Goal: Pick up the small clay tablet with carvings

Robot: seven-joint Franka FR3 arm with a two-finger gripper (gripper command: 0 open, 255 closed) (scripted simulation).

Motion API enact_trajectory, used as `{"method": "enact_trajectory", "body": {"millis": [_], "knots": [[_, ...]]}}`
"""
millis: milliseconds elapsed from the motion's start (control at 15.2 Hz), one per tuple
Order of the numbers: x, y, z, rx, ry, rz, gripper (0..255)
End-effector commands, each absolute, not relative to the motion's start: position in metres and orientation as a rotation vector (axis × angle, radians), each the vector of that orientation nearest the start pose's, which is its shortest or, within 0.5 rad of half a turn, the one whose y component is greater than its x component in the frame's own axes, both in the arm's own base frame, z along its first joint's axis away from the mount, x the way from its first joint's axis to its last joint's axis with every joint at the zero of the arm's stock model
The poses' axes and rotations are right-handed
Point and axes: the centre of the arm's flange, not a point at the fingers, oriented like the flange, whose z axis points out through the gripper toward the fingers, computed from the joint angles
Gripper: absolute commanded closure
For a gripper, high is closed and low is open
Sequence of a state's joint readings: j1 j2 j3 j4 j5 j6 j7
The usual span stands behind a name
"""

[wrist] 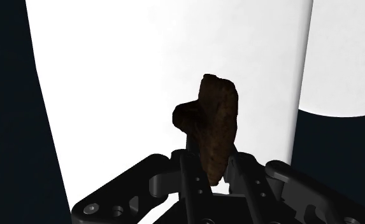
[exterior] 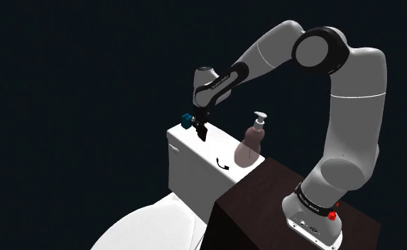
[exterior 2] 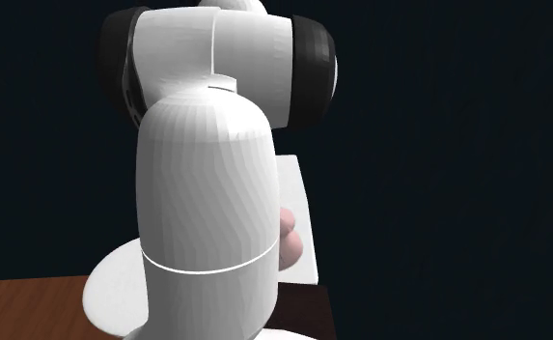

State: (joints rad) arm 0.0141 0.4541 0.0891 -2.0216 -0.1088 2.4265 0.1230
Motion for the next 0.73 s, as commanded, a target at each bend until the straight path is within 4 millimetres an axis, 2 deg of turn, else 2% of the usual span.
{"method": "enact_trajectory", "body": {"millis": [0, 330, 660], "knots": [[0.595, 0.06, 0.219, -3.175, -0.089, 0.068, 255], [0.595, 0.061, 0.22, -3.175, -0.089, 0.068, 255], [0.595, 0.061, 0.246, -3.175, -0.089, 0.068, 255]]}}
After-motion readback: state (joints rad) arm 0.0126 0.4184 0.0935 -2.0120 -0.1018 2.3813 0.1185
